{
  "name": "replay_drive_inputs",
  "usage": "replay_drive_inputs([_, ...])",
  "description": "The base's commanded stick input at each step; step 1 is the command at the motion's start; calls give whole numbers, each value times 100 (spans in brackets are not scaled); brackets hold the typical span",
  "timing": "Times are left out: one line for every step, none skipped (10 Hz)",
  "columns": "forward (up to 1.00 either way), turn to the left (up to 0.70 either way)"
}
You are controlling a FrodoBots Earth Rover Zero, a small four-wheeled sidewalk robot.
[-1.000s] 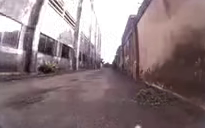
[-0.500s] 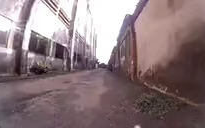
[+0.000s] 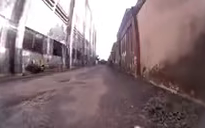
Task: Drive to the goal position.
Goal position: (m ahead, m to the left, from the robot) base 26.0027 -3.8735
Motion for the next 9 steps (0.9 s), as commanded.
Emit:
replay_drive_inputs([64,2])
replay_drive_inputs([64,2])
replay_drive_inputs([64,1])
replay_drive_inputs([64,0])
replay_drive_inputs([64,-3])
replay_drive_inputs([64,-11])
replay_drive_inputs([64,-10])
replay_drive_inputs([64,0])
replay_drive_inputs([64,0])
